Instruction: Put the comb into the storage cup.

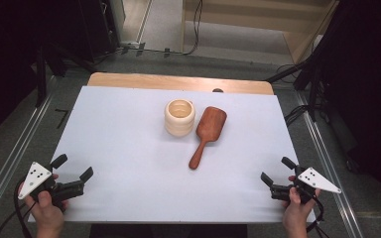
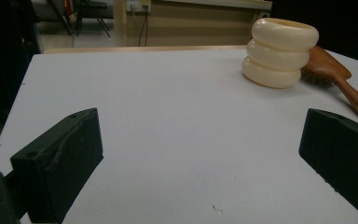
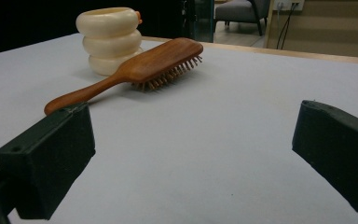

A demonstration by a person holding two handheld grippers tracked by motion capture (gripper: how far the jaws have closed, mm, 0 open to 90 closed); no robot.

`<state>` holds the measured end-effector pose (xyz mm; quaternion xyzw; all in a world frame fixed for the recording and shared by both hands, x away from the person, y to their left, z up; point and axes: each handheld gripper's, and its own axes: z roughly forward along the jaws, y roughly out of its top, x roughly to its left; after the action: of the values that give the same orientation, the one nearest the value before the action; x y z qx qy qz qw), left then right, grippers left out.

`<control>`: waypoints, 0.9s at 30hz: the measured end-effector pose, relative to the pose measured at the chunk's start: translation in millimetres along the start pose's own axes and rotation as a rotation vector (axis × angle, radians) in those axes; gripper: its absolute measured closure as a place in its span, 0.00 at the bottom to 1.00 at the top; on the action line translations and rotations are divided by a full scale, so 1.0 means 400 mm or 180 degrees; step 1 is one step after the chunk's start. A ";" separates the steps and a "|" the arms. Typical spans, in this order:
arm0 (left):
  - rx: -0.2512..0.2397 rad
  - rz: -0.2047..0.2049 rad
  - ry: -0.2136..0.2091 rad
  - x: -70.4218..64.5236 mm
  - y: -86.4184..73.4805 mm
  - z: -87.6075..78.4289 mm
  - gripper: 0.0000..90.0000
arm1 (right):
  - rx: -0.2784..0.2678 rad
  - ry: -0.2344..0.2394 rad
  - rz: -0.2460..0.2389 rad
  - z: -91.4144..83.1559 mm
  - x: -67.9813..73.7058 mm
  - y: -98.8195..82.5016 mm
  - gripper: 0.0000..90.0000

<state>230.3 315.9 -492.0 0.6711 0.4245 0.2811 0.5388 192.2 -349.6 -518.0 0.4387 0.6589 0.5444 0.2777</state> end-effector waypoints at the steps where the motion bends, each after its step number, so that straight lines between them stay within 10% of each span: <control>1: -0.0001 0.0002 0.0003 0.000 0.000 0.000 0.00 | -0.0002 0.0003 0.0002 0.000 0.000 0.000 0.00; 21: 0.0000 -0.0017 0.0002 0.001 -0.001 -0.002 0.00 | 0.0101 0.0104 0.0051 0.002 0.031 0.061 0.02; 27: 0.0002 -0.0021 -0.0015 0.002 -0.001 -0.003 0.00 | 0.0217 0.0023 -0.0065 0.019 0.061 0.108 0.25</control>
<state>229.8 317.3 -492.0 0.6706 0.4256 0.2776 0.5404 199.4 -323.7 -475.6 0.4392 0.6825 0.5203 0.2657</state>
